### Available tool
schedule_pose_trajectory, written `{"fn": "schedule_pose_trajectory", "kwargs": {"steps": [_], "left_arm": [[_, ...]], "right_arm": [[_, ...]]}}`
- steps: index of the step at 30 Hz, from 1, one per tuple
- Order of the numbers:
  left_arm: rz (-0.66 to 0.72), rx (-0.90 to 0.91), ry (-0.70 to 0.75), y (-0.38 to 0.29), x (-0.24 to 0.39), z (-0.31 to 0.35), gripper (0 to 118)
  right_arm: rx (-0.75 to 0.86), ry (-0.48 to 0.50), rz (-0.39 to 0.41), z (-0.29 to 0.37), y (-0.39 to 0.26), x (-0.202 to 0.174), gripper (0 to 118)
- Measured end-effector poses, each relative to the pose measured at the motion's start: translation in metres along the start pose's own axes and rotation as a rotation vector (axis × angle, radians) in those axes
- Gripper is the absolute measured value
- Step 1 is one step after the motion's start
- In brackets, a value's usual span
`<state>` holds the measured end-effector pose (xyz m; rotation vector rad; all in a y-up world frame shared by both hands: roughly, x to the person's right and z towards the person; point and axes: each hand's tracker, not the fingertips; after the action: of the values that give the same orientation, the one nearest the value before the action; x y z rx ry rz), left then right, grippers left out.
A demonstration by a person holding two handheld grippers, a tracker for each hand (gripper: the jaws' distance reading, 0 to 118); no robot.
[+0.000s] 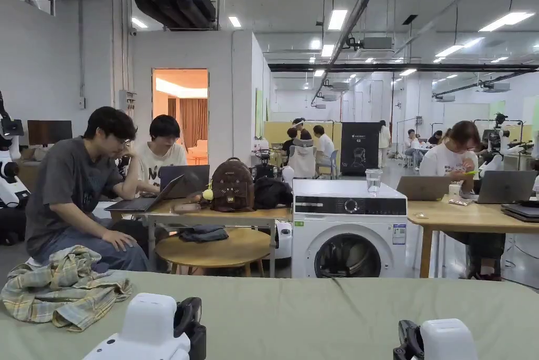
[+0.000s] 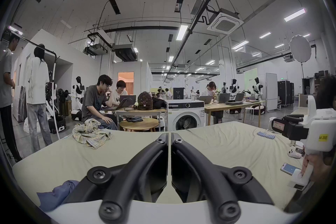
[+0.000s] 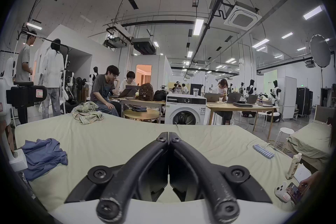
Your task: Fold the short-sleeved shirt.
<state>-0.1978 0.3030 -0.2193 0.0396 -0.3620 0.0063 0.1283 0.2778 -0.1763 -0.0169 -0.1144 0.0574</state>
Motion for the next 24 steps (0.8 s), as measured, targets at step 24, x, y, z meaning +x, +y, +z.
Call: {"fn": "schedule_pose_trajectory", "kwargs": {"steps": [24], "left_arm": [[0.000,-0.003,0.001,-0.0014,0.0043,-0.0032,0]], "right_arm": [[-0.012,-0.004,0.002,-0.0010,-0.0041,0.0050,0]]}}
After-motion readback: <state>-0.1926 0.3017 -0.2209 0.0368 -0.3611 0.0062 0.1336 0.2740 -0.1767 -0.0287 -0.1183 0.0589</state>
